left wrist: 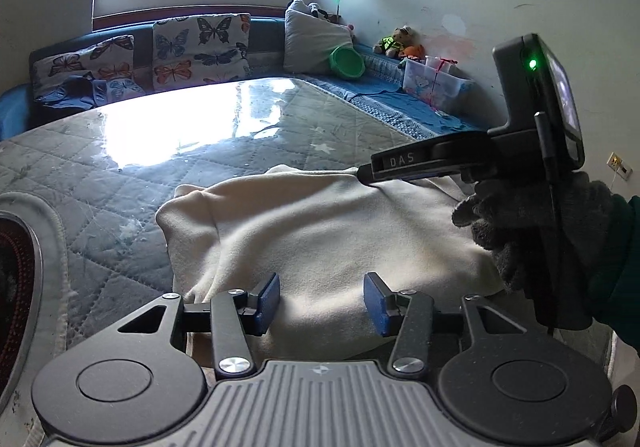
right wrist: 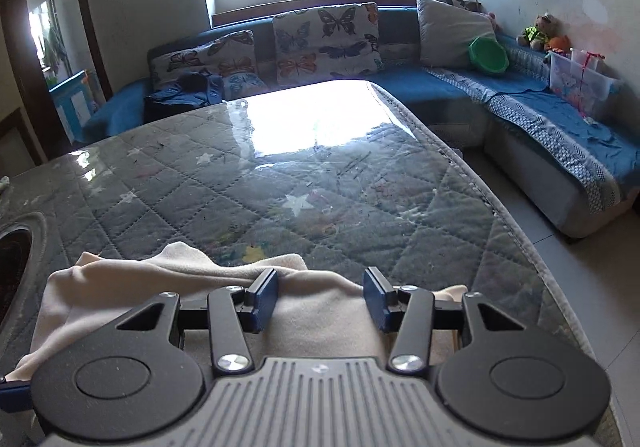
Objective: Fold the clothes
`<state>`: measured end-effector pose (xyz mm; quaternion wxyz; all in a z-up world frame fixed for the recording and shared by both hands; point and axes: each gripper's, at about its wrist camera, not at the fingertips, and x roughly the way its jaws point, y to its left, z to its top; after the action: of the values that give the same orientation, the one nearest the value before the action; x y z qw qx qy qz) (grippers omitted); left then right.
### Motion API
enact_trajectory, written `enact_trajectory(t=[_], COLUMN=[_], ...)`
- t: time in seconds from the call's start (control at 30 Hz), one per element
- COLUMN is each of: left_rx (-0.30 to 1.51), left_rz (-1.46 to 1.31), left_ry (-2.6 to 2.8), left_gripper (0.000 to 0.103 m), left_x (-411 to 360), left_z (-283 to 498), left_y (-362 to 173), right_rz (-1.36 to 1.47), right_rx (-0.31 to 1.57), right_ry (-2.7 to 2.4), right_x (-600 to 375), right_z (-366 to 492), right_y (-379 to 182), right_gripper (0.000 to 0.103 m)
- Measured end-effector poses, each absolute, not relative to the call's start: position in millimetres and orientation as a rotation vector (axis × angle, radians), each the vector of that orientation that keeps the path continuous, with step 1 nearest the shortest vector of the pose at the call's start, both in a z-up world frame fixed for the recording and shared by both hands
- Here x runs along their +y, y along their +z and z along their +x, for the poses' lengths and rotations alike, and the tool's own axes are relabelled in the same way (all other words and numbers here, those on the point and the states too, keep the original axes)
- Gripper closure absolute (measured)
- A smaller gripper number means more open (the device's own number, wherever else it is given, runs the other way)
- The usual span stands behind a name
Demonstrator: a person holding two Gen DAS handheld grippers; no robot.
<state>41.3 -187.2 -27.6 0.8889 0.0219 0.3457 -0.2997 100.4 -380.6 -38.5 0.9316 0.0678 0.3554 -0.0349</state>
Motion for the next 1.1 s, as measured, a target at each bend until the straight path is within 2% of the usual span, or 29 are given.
enact_trajectory(t=[0.2,0.5,0.67,0.93,1.1], left_rx=[0.715,0.722,0.735,0.744,0.749], left_rz=[0.036,0.027,0.014,0.014,0.014], left_ry=[-0.629,-0.64,-0.641,-0.64,-0.643], left_gripper=[0.048,0.045,0.044,0.038,0.038], left_x=[-187.7,-185.4,-183.3,-184.3,-183.5], left_z=[39.6,40.4,40.6,41.3,41.6], left_y=[-28.5,-28.6,-25.9,-24.3,-24.8], right_rz=[0.084,0.024,0.011,-0.061,-0.07], right_rx=[0.698,0.755,0.743,0.757,0.77], right_ry=[0.043,0.071,0.084,0.164,0.17], right_x=[-350.7,-324.9,-321.9,-295.0,-289.9], right_z=[94.9,120.5,118.5,124.4,130.4], right_y=[-17.6,-33.4,-23.0,-19.5,-26.7], right_gripper=[0.055,0.053,0.052,0.049,0.043])
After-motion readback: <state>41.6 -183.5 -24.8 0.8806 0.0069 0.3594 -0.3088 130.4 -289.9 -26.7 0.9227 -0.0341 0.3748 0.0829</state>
